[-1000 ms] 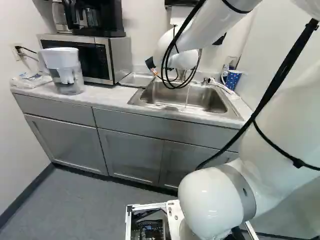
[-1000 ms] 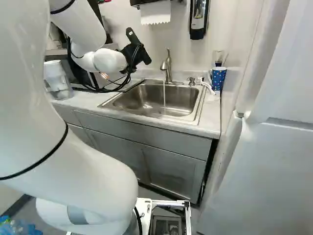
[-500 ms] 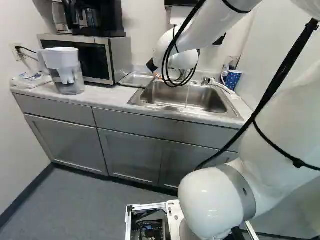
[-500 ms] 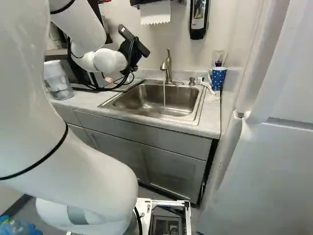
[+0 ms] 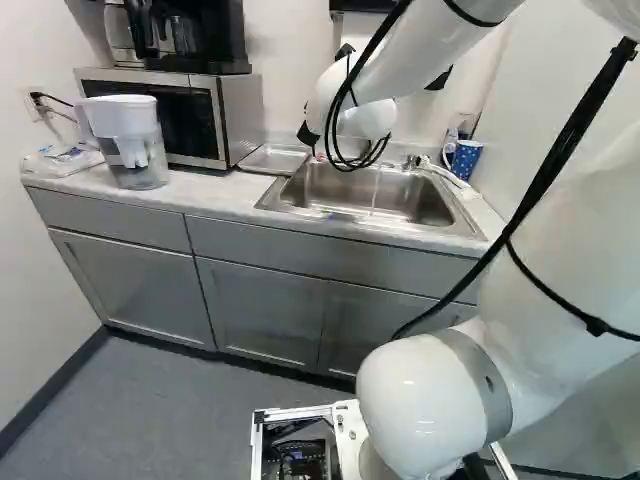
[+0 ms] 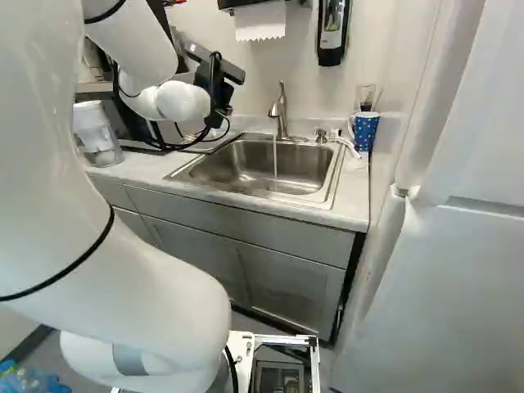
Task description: Rinse the cup and place it in the tray
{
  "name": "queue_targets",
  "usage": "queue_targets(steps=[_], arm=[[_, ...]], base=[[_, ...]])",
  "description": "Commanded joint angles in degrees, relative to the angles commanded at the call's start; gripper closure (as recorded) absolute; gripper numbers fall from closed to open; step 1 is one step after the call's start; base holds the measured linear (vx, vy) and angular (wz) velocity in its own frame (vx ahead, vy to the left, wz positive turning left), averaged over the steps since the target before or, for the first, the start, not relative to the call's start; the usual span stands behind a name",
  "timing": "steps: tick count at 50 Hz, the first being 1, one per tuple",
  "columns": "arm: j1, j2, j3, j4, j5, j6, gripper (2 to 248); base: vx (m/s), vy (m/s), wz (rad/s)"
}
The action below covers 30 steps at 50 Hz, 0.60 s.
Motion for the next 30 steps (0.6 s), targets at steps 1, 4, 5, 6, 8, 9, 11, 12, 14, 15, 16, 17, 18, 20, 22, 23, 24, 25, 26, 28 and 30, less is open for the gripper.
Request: queue_targets(steps=[1, 4, 5, 6, 8, 9, 11, 12, 14, 15, 16, 17, 18, 20, 22, 23, 24, 25, 26, 28, 30], arm=[[0.0, 0.0, 0.0, 0.0, 0.0, -0.6, 129], [0.0, 0.0, 0.0, 0.0, 0.0, -2.4, 129], [0.0, 0.0, 0.0, 0.0, 0.0, -3.0, 129], [0.0, 0.0, 0.0, 0.0, 0.0, -3.6, 129], [0.0, 0.0, 0.0, 0.0, 0.0, -4.8, 129], [0.0, 0.0, 0.0, 0.0, 0.0, -5.4, 129], [0.0, 0.0, 0.0, 0.0, 0.0, -6.6, 129], [0.0, 0.0, 0.0, 0.0, 0.0, -7.2, 129], [0.0, 0.0, 0.0, 0.0, 0.0, -8.6, 129], [0.0, 0.0, 0.0, 0.0, 0.0, -9.0, 129], [0.0, 0.0, 0.0, 0.0, 0.0, -9.6, 129], [0.0, 0.0, 0.0, 0.0, 0.0, -10.2, 129], [0.0, 0.0, 0.0, 0.0, 0.0, -10.9, 129], [0.0, 0.0, 0.0, 0.0, 0.0, -12.0, 129], [0.0, 0.0, 0.0, 0.0, 0.0, -13.3, 129], [0.0, 0.0, 0.0, 0.0, 0.0, -13.9, 129], [0.0, 0.0, 0.0, 0.0, 0.0, -14.5, 129], [0.0, 0.0, 0.0, 0.0, 0.0, -15.1, 129], [0.0, 0.0, 0.0, 0.0, 0.0, -15.7, 129], [0.0, 0.0, 0.0, 0.0, 0.0, -16.9, 129], [0.0, 0.0, 0.0, 0.0, 0.0, -18.2, 129]], base=[[0.0, 0.0, 0.0], [0.0, 0.0, 0.0], [0.0, 0.0, 0.0], [0.0, 0.0, 0.0], [0.0, 0.0, 0.0], [0.0, 0.0, 0.0], [0.0, 0.0, 0.0], [0.0, 0.0, 0.0], [0.0, 0.0, 0.0], [0.0, 0.0, 0.0], [0.0, 0.0, 0.0], [0.0, 0.0, 0.0], [0.0, 0.0, 0.0], [0.0, 0.0, 0.0], [0.0, 0.0, 0.0], [0.0, 0.0, 0.0], [0.0, 0.0, 0.0], [0.0, 0.0, 0.0], [0.0, 0.0, 0.0], [0.0, 0.0, 0.0], [0.0, 0.0, 0.0]])
